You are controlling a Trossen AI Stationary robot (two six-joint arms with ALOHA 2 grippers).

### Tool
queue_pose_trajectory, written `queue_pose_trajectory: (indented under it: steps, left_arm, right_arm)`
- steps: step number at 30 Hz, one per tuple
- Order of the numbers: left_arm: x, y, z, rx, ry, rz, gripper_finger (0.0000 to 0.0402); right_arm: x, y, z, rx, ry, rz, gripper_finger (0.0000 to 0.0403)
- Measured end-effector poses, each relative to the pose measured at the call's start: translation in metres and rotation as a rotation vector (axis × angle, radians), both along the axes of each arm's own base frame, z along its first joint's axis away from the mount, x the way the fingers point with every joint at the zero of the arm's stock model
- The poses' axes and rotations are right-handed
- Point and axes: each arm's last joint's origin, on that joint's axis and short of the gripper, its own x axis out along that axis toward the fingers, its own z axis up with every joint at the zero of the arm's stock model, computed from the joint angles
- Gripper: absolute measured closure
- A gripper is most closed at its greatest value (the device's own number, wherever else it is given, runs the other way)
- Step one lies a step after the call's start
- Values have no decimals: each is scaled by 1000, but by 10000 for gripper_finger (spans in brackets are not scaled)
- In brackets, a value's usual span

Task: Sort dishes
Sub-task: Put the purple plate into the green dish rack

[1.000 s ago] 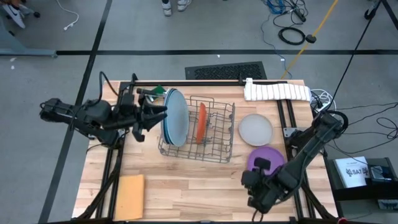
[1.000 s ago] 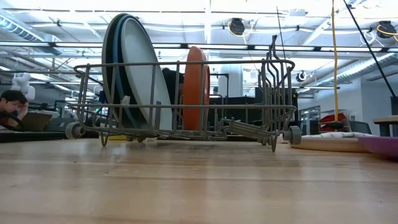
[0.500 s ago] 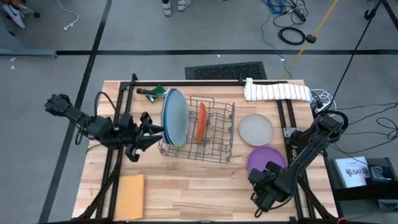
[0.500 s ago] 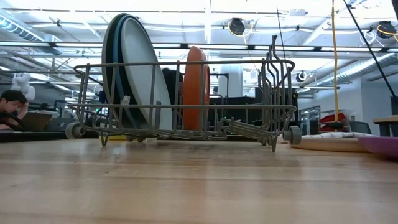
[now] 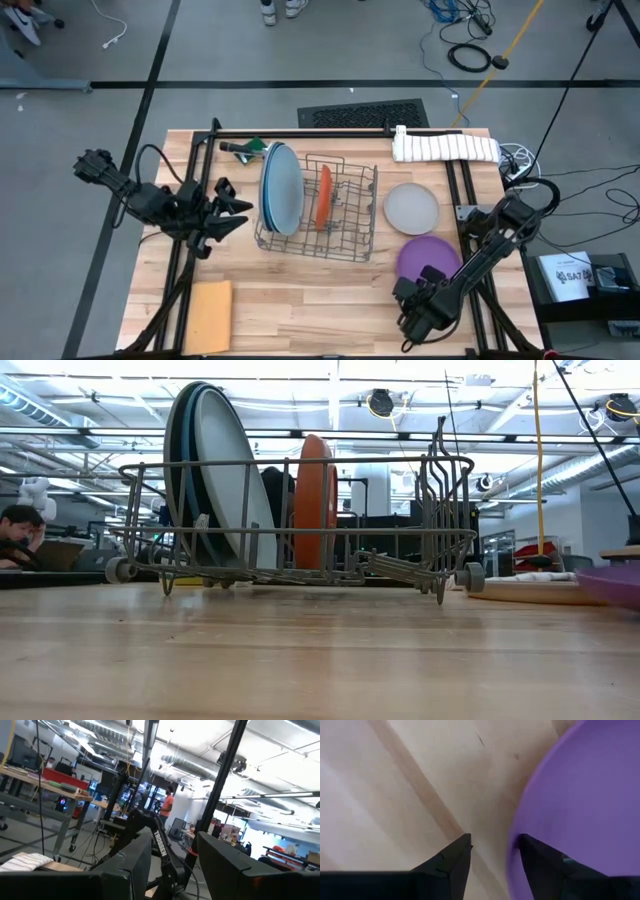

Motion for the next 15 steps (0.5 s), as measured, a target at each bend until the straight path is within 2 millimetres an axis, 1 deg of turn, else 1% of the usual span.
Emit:
queue_pose_trajectory:
  steps: [2,5,8,12,15]
  left_arm:
    - [0,0,0,0,1,-1,242]
    - [0,0,0,-5,1,-2,242]
    - [0,0,0,-4,2,-3,242]
    - [0,0,-1,-3,5,-3,242]
    - [0,0,-1,-2,7,-3,242]
  right_arm:
    - [1,1,-4,-10,8,0,253]
    - [2,2,-12,-31,21,-7,280]
    - [3,3,-16,-35,24,-24,322]
    - [2,2,-16,-56,22,-31,384]
    - [3,3,-13,-63,30,-15,391]
